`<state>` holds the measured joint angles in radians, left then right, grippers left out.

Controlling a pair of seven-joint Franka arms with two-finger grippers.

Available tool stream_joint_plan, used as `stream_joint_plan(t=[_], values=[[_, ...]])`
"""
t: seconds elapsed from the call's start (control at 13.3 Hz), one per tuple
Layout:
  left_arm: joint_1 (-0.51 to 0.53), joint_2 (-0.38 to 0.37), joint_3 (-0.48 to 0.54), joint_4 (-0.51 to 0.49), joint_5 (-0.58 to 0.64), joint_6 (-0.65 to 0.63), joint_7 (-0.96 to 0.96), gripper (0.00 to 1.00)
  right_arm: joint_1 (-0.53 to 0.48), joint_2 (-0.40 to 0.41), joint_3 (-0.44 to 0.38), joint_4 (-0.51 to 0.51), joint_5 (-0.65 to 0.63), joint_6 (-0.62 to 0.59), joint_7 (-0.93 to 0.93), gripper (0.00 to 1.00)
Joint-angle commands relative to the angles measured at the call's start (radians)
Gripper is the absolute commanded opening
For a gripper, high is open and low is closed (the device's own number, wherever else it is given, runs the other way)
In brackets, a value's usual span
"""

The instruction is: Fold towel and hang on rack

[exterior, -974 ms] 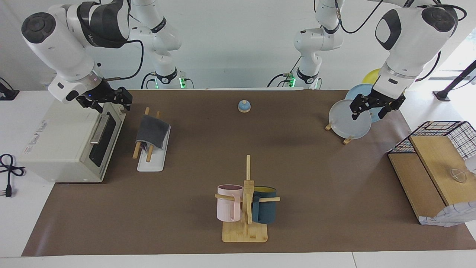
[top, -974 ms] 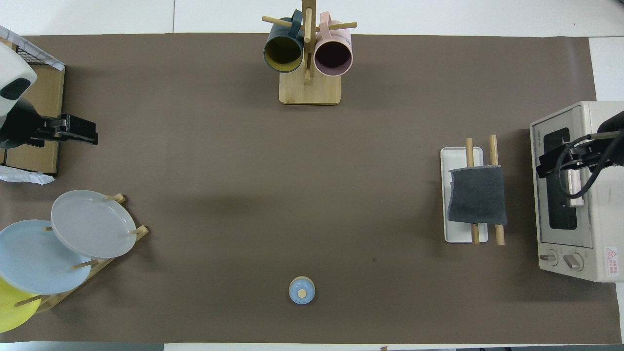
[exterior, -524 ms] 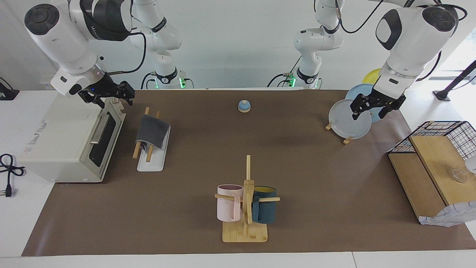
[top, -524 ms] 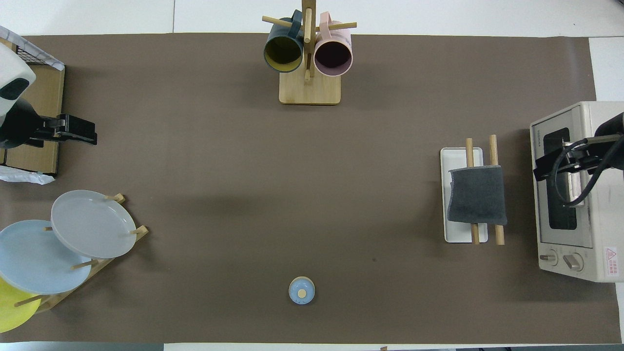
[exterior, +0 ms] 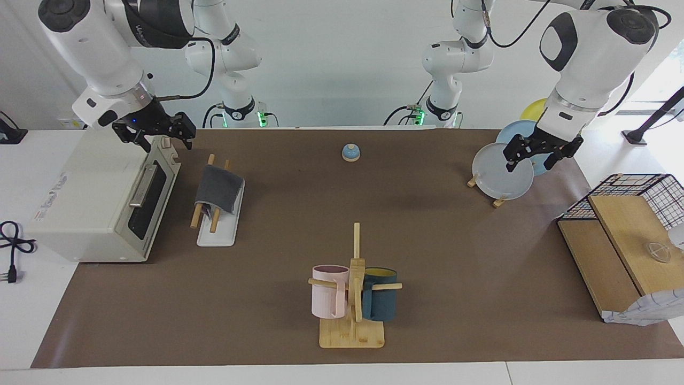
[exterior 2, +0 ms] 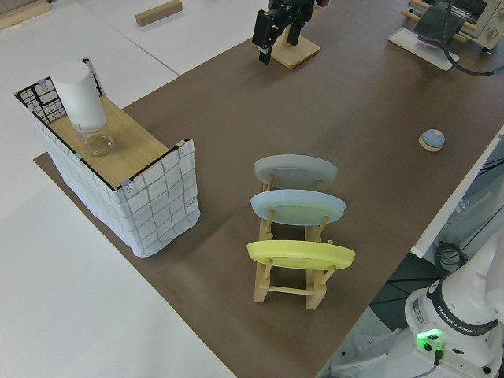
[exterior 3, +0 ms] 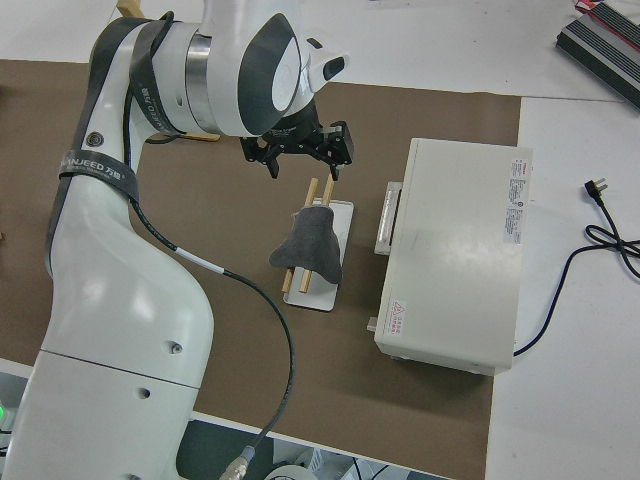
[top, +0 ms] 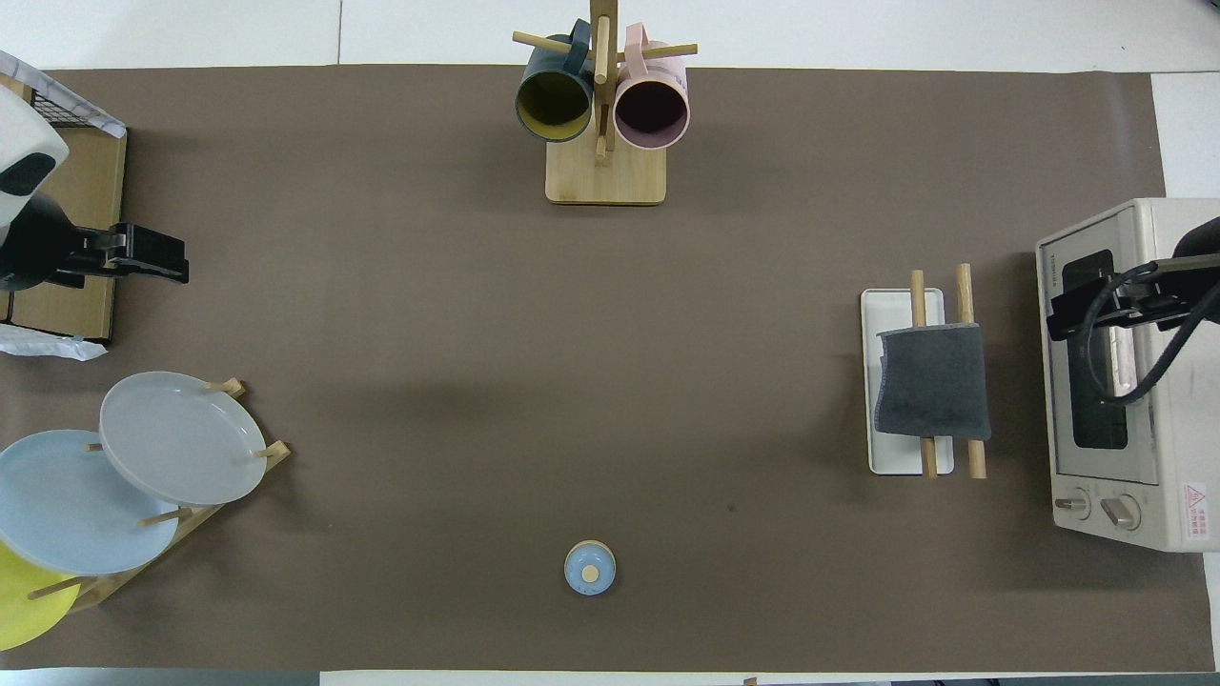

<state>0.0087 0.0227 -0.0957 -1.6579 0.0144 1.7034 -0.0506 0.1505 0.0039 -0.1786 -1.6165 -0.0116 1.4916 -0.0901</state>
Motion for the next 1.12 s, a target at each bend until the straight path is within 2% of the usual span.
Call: stream_joint_plan(t=[0.0,1.05], values=[[0.001,-0.021,0.004,-0.011,0.018,-0.01,0.006,1.0,0.001,0.013,0.001,0.032,-0.015,0.002,0.006,1.0],[0.001,-0.021,0.004,-0.011,0.018,-0.01,0.006,1.0,-0.077,0.014,0.002,0.021,-0.002,0.041,0.01,1.0]])
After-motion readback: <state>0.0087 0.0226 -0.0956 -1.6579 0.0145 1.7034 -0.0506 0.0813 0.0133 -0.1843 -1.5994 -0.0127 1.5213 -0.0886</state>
